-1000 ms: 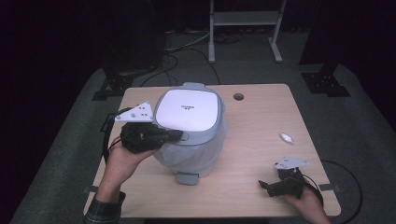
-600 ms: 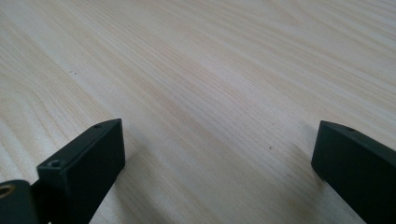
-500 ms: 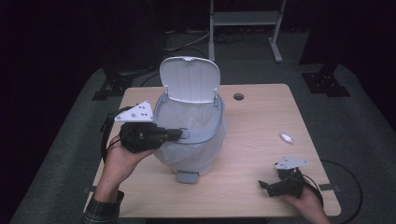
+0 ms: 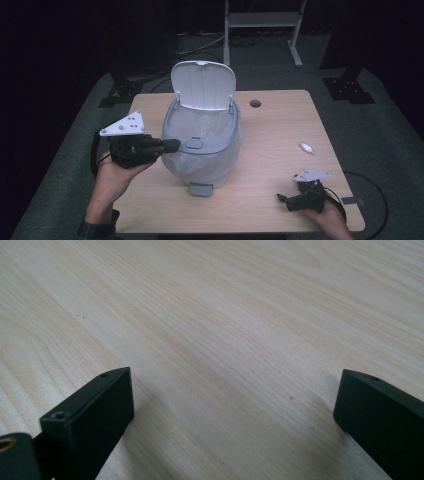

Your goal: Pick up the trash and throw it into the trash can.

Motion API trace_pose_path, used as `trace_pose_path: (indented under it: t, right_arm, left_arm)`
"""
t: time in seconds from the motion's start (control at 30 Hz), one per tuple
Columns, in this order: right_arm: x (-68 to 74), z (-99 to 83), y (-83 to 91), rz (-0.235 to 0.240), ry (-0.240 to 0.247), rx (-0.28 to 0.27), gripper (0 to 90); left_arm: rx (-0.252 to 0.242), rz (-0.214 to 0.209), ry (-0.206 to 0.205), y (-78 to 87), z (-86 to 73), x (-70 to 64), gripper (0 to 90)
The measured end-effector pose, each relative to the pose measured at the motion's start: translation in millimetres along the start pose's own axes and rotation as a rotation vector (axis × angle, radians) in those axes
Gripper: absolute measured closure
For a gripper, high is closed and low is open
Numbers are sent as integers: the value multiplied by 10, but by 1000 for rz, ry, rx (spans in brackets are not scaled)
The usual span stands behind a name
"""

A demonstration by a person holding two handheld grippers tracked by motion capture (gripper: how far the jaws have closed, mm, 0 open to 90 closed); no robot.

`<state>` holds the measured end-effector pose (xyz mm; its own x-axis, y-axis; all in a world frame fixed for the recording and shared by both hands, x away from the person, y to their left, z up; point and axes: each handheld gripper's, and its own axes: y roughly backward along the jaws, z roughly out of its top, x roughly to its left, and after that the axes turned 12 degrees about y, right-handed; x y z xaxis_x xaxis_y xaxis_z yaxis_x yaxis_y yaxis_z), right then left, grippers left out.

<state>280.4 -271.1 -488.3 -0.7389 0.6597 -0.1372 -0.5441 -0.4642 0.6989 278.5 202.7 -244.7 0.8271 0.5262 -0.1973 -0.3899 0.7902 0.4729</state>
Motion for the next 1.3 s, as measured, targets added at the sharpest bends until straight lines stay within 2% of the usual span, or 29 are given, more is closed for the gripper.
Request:
trace_pose_path:
  t: [0.2,0.4,0.7,0.73,0.83,1.2,1.3]
  right_arm:
    - [3,-4,4,1,2,0,17]
    - [8,-13,13,5,5,-2,17]
    - [8,-13,13,5,5,-2,17]
    - [8,-13,13,5,5,-2,17]
    - [8,-13,13,5,5,-2,17]
    - [8,-13,13,5,5,-2,17]
    - [8,-13,13,5,5,-2,17]
  left_arm:
    - [-6,25,25,110,-124,29,842]
    - [-7,47,41,130,-227,56,756]
    - [-21,99,71,182,-383,138,534]
    - [-22,108,76,185,-411,152,534]
    - [-17,134,92,176,-508,197,419]
    - [-6,189,103,152,-751,263,263]
    - [-7,219,102,117,-861,284,196]
